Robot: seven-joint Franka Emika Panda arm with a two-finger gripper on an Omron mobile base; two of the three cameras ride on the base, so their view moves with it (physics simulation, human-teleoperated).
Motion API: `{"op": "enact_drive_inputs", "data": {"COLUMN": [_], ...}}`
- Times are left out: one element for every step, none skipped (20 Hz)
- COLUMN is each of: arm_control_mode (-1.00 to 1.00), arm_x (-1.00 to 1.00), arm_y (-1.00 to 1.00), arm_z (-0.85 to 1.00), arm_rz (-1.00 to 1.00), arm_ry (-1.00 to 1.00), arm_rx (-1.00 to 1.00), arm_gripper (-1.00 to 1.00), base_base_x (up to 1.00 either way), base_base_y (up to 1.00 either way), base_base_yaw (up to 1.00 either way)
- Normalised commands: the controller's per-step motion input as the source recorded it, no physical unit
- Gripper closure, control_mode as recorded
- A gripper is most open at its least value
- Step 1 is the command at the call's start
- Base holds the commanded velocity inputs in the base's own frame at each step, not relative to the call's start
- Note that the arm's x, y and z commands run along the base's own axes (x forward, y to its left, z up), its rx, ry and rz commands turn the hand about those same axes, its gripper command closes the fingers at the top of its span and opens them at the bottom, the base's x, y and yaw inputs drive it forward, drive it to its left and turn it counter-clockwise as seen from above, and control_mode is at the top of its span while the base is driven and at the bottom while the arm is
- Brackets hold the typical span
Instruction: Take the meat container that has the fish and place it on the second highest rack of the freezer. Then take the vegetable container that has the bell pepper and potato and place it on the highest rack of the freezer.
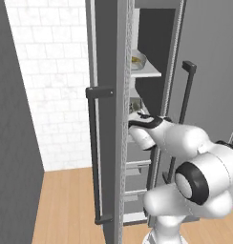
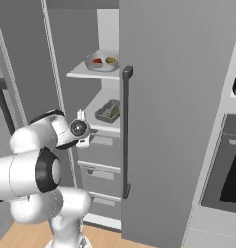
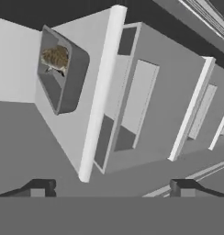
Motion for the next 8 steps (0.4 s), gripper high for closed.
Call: {"op": "enact_drive_inputs", "data": {"arm_control_mode": [-1.00,-1.00,-1.00,-1.00,-1.00,-1.00,-1.00,-1.00], "arm_x": [-1.00,-1.00,-1.00,-1.00,-1.00,-1.00,-1.00,-1.00], "arm_y": [-0.22,-0.24,-0.30,-0.34,-0.37,-0.42,-0.47,-0.51], "arm_z": [0.66,0.67,0.66,0.66,0.62,0.56,0.50,0.45], "arm_rz": [-0.05,-0.06,-0.07,-0.09,-0.10,-0.11,-0.12,-0.13], "arm_ry": [0.00,0.00,0.02,0.05,0.10,0.15,0.20,0.26], "arm_rx": [0.01,0.01,0.02,0.03,0.03,0.03,0.04,0.04], "arm_gripper": [-1.00,-1.00,-1.00,-1.00,-1.00,-1.00,-1.00,-1.00], "base_base_x": [0.00,0.00,0.00,0.00,0.00,0.00,0.00,0.00], "base_base_y": [0.00,0.00,0.00,0.00,0.00,0.00,0.00,0.00], "base_base_yaw": [0.00,0.00,0.00,0.00,0.00,0.00,0.00,0.00]}}
